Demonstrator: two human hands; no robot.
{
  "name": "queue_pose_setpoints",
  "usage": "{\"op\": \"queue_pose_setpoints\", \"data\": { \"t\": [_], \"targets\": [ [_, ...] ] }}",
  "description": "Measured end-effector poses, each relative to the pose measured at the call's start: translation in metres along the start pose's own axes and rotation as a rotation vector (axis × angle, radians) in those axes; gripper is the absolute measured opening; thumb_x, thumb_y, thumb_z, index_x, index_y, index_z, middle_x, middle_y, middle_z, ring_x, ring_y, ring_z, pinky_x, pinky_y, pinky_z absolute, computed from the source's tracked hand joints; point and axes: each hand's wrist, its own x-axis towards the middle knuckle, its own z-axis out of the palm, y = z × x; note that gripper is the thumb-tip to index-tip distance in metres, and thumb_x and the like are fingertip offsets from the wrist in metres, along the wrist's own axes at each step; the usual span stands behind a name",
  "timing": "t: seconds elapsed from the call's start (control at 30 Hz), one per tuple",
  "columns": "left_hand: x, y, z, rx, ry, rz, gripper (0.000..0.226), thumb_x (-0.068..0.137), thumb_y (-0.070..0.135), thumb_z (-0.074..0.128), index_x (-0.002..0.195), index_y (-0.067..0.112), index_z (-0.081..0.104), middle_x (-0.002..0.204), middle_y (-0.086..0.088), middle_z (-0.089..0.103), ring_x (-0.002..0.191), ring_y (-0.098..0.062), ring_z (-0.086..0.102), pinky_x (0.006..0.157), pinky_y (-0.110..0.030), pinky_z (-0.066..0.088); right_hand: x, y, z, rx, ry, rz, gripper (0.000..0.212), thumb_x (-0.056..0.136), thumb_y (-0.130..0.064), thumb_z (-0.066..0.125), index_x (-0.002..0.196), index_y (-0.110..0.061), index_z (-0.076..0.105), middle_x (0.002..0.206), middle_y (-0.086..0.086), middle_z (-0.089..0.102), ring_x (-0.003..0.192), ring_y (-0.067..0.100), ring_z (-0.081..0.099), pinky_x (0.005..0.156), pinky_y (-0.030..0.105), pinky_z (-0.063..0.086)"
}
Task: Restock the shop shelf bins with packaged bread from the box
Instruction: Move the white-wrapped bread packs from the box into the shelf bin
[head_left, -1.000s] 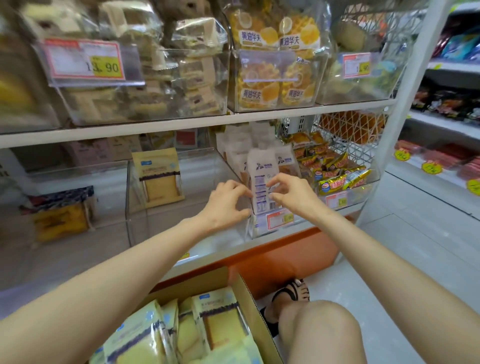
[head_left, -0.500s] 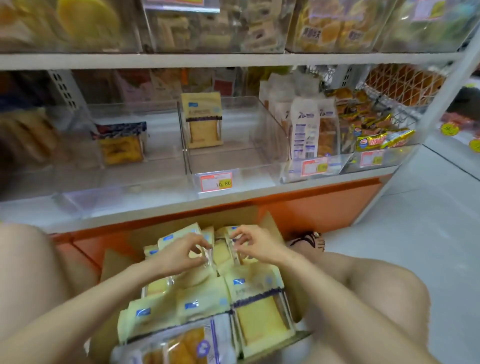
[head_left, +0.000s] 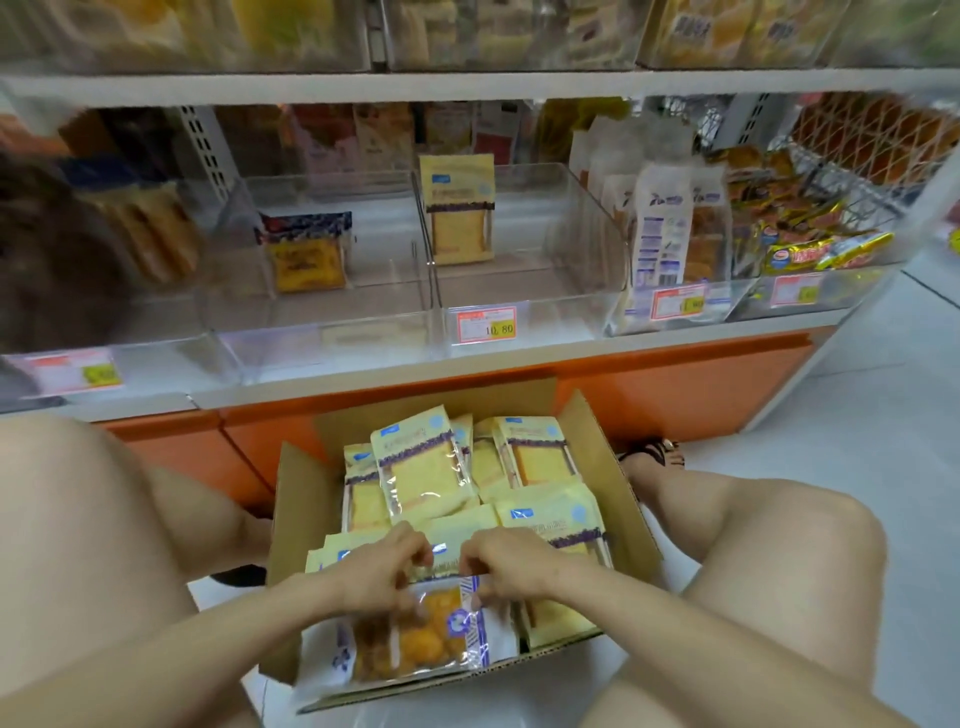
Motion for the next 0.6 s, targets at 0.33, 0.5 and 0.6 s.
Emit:
{"op": "queue_pose_setpoints", "data": {
  "t": [0.33, 0.5, 0.6],
  "targets": [
    [0.002, 0.006, -0.026, -0.052, 0.060, 0.005, 0.098, 0.049, 0.081, 0.054, 0.125, 0.021, 0.048, 0.118, 0.001, 0.053, 0.105, -0.012, 0.049, 0.090, -0.026, 0.042, -0.010, 0.014, -0.037, 0.206, 0.343, -0.124, 0.010, 0.083, -0.025, 0.070, 0.082, -0.016, 0.065, 0.085, -0.011, 0.055, 0.086, 0.009, 0.050, 0.079, 0.029, 0.044],
    [0.012, 0.020, -0.047, -0.397, 0.121, -0.012, 0.072, 0.052, 0.066, 0.066, 0.106, 0.020, 0.057, 0.106, 0.000, 0.067, 0.092, -0.014, 0.066, 0.081, -0.031, 0.055, -0.018, 0.030, -0.068, 0.346, 0.658, -0.127, 0.008, 0.080, -0.020, 0.073, 0.080, -0.015, 0.068, 0.092, -0.014, 0.052, 0.094, 0.010, 0.045, 0.086, 0.030, 0.038],
    [0.018, 0.033, -0.070, -0.679, 0.209, 0.004, 0.067, 0.051, 0.055, 0.074, 0.104, 0.017, 0.059, 0.101, -0.002, 0.070, 0.090, -0.016, 0.068, 0.080, -0.029, 0.056, -0.020, 0.039, -0.087, 0.425, 0.932, -0.069, 0.021, 0.077, -0.026, 0.074, 0.098, -0.024, 0.069, 0.114, -0.009, 0.054, 0.107, 0.008, 0.045, 0.092, 0.020, 0.032]
  ]
}}
